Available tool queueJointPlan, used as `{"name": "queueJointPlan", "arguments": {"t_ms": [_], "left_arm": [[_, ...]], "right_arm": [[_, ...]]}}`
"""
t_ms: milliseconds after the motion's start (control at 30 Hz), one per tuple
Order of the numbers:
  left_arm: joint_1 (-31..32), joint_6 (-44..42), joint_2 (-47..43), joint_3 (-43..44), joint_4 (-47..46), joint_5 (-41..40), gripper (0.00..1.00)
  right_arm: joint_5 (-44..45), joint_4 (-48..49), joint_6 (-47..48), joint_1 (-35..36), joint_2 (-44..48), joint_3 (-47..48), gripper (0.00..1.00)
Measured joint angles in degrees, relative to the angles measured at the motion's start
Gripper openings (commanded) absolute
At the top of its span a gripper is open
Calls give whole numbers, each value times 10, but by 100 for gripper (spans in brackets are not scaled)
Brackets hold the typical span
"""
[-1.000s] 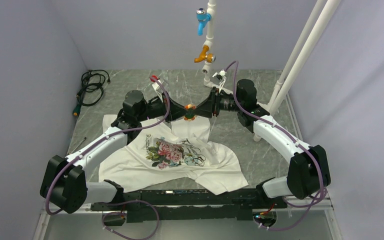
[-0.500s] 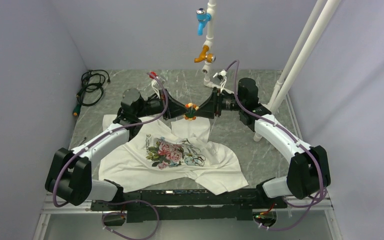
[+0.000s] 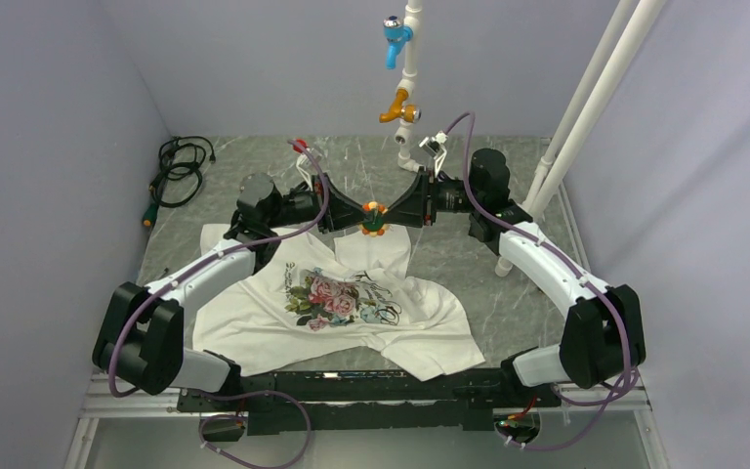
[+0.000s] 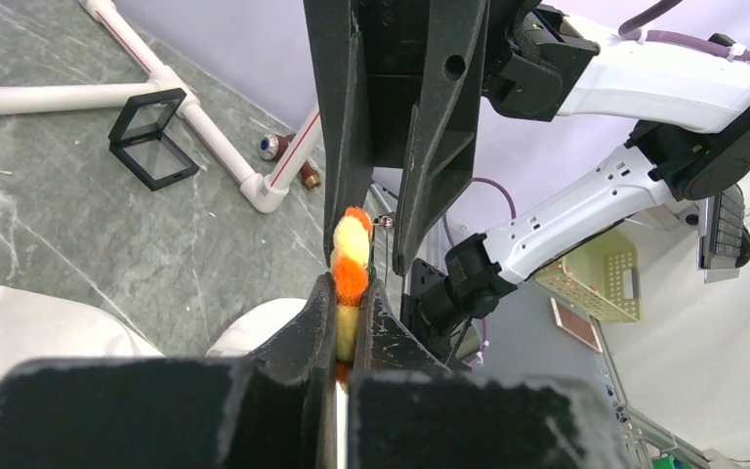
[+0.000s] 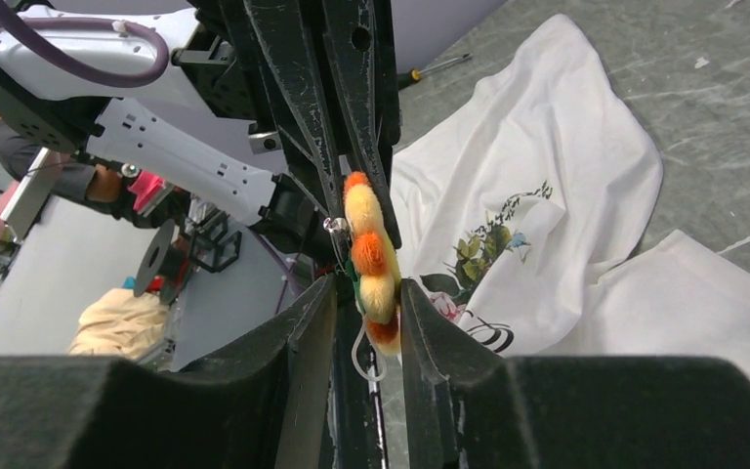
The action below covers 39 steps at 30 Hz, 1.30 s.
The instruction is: Remove the brooch from the garment
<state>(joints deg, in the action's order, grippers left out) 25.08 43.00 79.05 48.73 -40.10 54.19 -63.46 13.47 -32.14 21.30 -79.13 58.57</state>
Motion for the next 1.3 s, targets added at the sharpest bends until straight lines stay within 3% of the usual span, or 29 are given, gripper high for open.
{"name": "queueJointPlan", "arguments": {"t_ms": [67,233,300,333,367,433,500,800,1067,1300], "left_arm": [[0,3,3,0,-2,1,0],[0,13,7,0,-10,8,0],[0,15,10,0,-12,11,0],[-1,15,11,0,-13,13,0],[-1,17,12,1,-13,15,6],[-2,17,12,1,-12,15,33],[-2,8,12,2,-5,13,46],[-42,-62,12,48,96,-9,80],[-25,-89,18,89,150,-16,81],[7,-125,38,109,203,-21,77]], "right_arm": [[-2,0,0,0,-1,0,32],[-11,6,-6,-1,-9,0,20],[-13,5,-5,-2,-11,0,2],[-14,4,-2,-2,-11,0,0],[-14,3,0,-3,-11,0,0],[-15,1,5,-3,-11,0,0],[-16,-5,12,-3,-11,1,0],[-7,-111,105,0,-10,25,0],[19,-200,184,7,-9,37,0],[20,-207,192,12,-9,38,0]]}}
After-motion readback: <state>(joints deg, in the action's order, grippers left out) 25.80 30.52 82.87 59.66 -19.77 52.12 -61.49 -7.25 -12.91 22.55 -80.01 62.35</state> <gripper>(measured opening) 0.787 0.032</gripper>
